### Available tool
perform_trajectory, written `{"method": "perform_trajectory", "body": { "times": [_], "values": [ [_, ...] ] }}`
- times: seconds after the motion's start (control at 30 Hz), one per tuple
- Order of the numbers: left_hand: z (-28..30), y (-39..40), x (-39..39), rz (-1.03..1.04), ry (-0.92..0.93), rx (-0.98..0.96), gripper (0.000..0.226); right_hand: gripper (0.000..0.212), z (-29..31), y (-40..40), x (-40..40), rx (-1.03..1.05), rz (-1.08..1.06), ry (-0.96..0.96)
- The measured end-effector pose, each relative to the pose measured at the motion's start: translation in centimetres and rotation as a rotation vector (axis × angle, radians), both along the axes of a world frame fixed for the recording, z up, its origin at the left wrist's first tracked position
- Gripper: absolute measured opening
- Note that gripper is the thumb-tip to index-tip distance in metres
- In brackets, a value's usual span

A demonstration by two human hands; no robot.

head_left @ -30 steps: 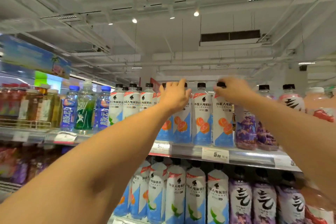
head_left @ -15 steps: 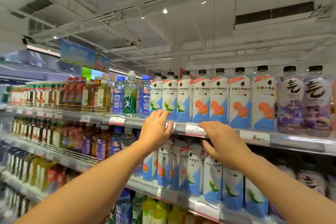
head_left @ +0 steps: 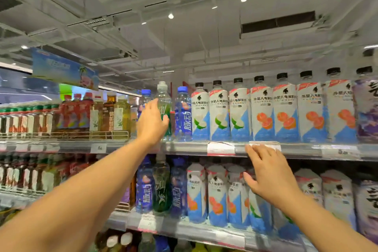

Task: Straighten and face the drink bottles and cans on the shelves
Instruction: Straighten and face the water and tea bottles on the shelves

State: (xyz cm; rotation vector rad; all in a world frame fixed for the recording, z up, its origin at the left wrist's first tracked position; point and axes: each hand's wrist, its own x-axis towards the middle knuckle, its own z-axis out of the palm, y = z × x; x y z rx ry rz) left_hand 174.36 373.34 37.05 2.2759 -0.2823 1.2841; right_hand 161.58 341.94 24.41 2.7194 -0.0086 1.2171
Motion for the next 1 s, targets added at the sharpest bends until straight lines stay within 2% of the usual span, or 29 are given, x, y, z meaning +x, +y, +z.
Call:
{"method": "perform_trajectory", "body": {
  "times": [0.13,0.27,0.37,0.53,0.63,0.83,1.0],
  "values": [
    [5.1,1.8,3.5,-0.063,0.002,-0.069,0.075,0.076,0.1,2.6,0.2,0.09,-0.103,-0.013],
    [7.6,2.2,6.6,-0.107,0.033,-0.053,0.083,0.079,0.2,4.2,0.6,0.134,-0.189,-0.009],
    [8.0,2.1,8.1,-0.11,0.065,-0.029,0.09,0.079,0.6,4.7,0.7,0.151,-0.23,0.008],
    [7.7,2.5,8.3,-0.085,0.089,0.044,0.083,0.08,1.3,5.2,0.5,0.179,-0.282,0.071],
    [7.5,3.3,7.6,-0.094,0.102,0.047,0.087,0.081,1.5,5.1,0.6,0.199,-0.282,0.086],
    [4.9,4.6,4.7,-0.243,-0.064,-0.029,0.084,0.082,0.7,4.8,0.8,0.195,-0.249,0.047],
    [1.5,4.9,0.9,-0.435,-0.345,-0.132,0.074,0.09,0.6,4.6,0.2,0.198,-0.216,0.101]
  ]
}}
